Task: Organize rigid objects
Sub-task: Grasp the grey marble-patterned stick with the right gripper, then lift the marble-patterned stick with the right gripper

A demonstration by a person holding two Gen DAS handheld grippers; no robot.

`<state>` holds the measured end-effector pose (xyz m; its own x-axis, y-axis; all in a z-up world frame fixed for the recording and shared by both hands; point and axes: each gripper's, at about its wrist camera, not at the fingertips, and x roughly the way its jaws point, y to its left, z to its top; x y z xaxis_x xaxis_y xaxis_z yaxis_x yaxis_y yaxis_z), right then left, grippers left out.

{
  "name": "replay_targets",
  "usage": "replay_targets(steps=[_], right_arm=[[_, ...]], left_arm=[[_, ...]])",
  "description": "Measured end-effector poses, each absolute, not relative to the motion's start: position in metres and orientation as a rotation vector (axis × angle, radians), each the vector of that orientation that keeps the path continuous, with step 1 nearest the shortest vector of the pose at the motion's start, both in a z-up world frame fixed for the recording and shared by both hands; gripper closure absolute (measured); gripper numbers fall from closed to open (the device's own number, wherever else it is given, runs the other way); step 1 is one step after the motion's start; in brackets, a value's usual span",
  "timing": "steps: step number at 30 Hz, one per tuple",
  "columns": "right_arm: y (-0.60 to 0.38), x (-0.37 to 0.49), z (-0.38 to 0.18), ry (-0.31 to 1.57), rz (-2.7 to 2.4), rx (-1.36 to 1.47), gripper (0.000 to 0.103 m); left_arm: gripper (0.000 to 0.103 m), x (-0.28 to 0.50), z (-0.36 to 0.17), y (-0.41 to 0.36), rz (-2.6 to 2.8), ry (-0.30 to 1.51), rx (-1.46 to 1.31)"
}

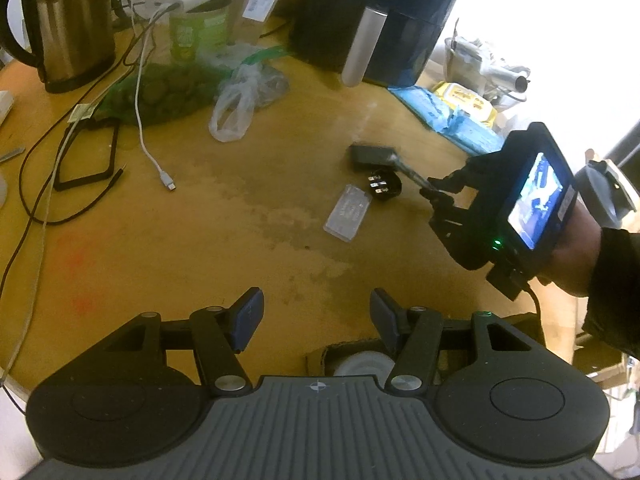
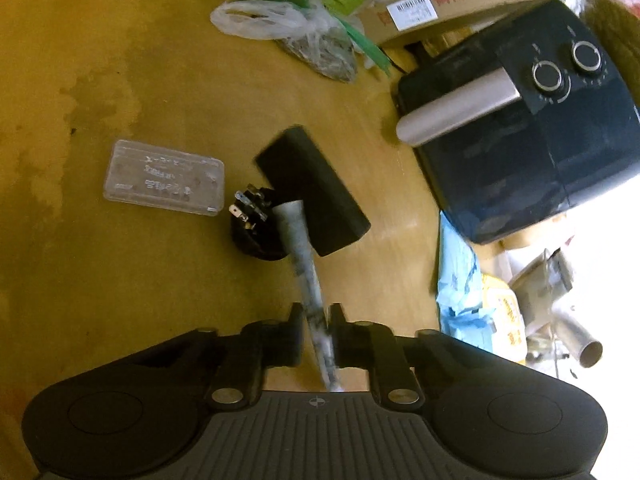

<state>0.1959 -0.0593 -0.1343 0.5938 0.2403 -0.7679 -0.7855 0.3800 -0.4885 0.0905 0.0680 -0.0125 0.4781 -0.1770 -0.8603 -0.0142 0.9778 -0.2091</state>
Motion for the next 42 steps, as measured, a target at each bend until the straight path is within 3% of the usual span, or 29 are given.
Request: replay_targets(steps=[11, 27, 42], right_arm=[[-0.08, 0.196, -0.105, 0.717, 0.713, -0.785, 0.092], [-0.127, 0.232, -0.124, 1.148, 0.59, -0.239, 0.092], [-0.155, 0.233, -0.084, 1.114, 0.558, -0.065, 0.092]], left_arm=[[0.045, 0.095, -0.012, 0.061, -0.129, 1.069, -0.177], [0.045, 0.105, -0.008, 0.058, -0.148, 1.05, -0.151], [0.045, 0.129, -0.006, 0.053, -0.187, 1.024, -0.098]])
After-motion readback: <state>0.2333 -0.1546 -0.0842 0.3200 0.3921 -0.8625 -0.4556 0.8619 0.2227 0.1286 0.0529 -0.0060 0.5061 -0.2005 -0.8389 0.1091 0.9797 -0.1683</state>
